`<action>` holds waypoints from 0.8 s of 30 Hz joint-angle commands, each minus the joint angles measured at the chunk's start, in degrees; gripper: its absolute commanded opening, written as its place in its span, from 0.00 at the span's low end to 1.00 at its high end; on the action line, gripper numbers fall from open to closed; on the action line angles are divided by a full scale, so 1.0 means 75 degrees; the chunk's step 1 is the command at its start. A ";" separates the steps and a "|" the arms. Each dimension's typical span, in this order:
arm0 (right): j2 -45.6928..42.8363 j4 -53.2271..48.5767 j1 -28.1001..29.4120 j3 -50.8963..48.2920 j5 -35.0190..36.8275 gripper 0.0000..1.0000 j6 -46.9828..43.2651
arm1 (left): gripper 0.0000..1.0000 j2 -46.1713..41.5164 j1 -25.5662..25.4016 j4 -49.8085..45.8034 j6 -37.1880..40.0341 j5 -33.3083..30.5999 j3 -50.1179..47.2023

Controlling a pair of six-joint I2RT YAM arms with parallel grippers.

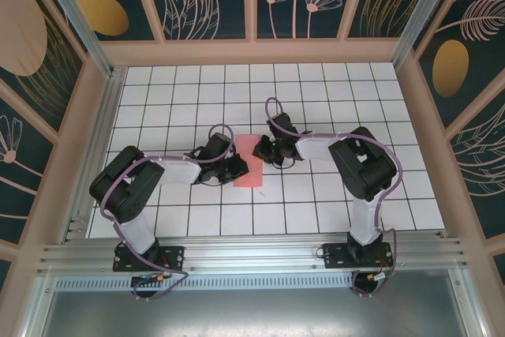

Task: Fold a paper plane with a square sheet of paper (pick it up from the middle)
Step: Fold the square sheet of paper in half at the center of the table.

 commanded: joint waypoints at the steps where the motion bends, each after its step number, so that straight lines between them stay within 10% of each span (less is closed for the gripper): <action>1: 0.0027 -0.0226 -0.0073 -0.0244 -0.0086 0.14 -0.0317 | 0.13 0.0255 -0.0057 -0.0909 0.0320 -0.0308 0.0144; 9: -0.0413 0.0788 -0.0223 -0.0115 -0.1354 0.14 -0.1691 | 0.09 0.0496 -0.0060 -0.1886 0.0882 -0.0703 0.0538; 24: 0.0608 0.0530 -0.0494 0.0668 -0.0700 0.13 -0.1889 | 0.07 0.0532 -0.0069 -0.2093 0.1000 -0.0741 0.0495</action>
